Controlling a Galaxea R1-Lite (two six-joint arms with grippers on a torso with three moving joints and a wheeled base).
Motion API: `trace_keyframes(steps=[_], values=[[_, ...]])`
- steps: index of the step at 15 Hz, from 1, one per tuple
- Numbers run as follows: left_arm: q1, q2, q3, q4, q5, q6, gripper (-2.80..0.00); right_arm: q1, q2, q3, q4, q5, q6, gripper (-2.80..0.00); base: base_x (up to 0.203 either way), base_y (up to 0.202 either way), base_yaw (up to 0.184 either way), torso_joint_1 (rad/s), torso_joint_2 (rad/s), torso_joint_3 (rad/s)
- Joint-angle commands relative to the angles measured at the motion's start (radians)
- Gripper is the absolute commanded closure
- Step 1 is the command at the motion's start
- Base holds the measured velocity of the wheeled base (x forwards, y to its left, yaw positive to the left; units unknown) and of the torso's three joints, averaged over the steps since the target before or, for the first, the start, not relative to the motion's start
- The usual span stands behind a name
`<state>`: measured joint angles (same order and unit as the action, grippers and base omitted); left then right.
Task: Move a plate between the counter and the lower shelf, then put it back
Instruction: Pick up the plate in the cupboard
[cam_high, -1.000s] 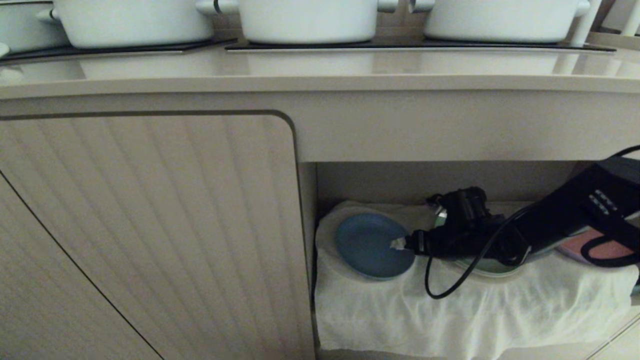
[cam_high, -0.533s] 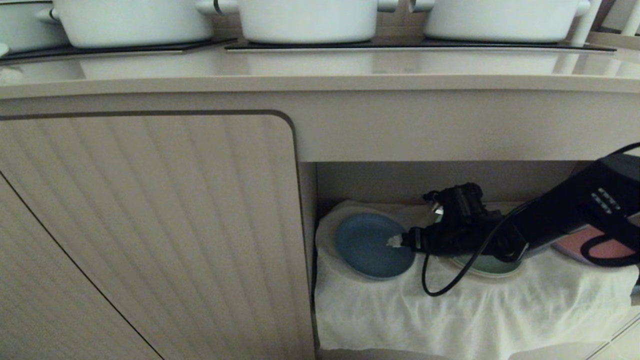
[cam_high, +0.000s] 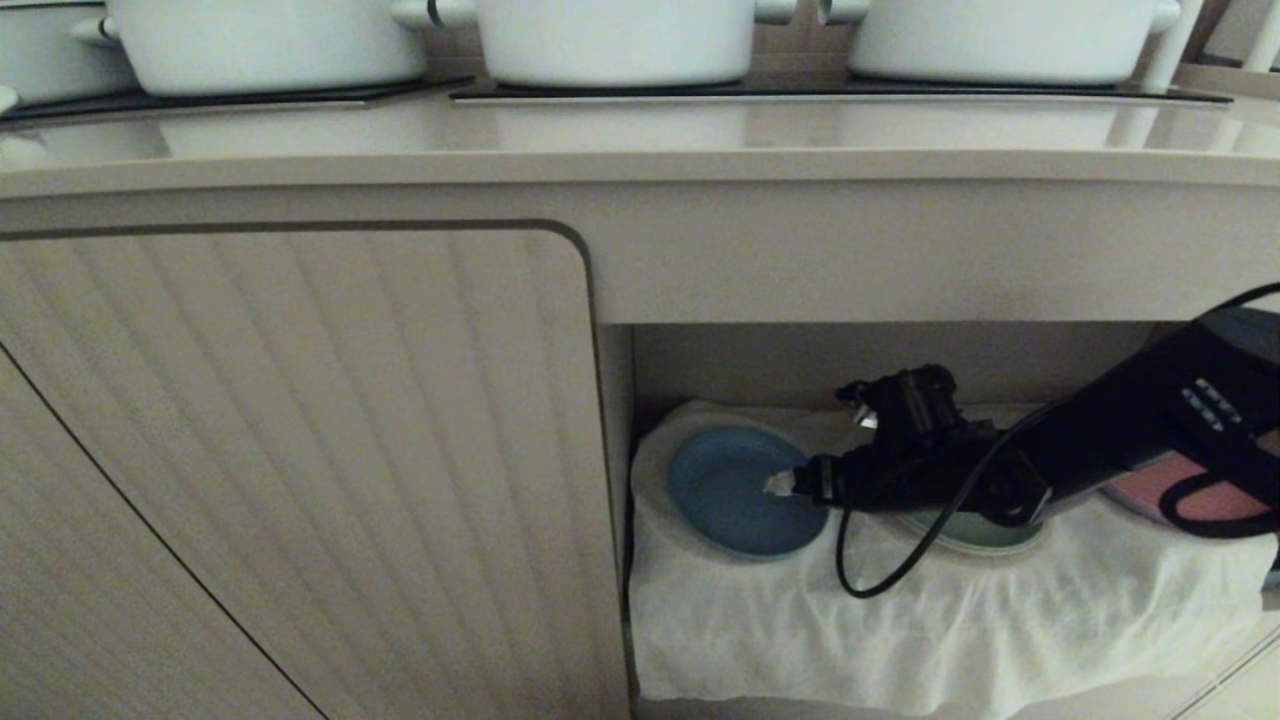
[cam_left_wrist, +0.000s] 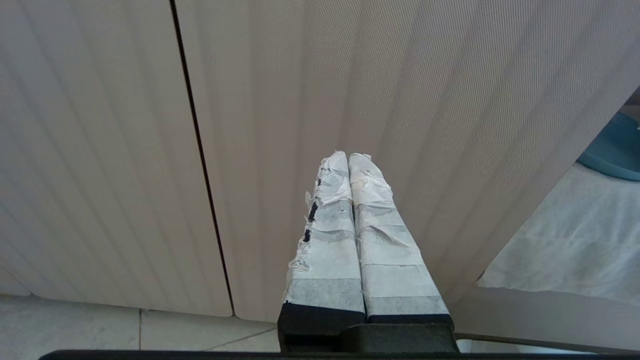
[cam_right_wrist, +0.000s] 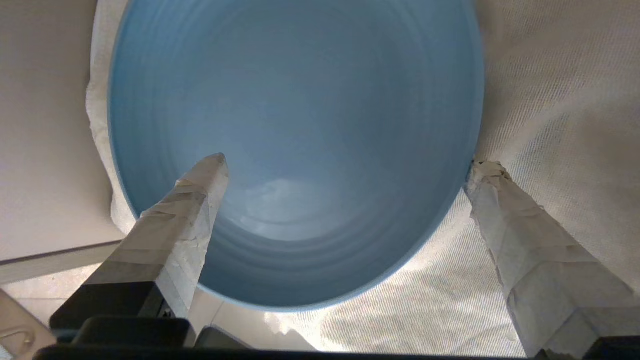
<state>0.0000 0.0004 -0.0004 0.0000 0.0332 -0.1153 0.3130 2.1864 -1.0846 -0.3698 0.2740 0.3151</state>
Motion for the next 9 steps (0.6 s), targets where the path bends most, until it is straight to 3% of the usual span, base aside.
trace_keyframes(steps=[1,9], values=[[0.000,0.000,0.000,0.000,0.001,-0.001,0.00,0.001,0.003,-0.003,-0.003,-0.006,0.001,-2.80,0.000,0.000,0.000,0.000,0.00,0.000],[0.000,0.000,0.000,0.000,0.001,-0.001,0.00,0.001,0.029,-0.004,-0.010,-0.038,0.001,-2.80,0.000,0.000,0.000,0.000,0.00,0.000]])
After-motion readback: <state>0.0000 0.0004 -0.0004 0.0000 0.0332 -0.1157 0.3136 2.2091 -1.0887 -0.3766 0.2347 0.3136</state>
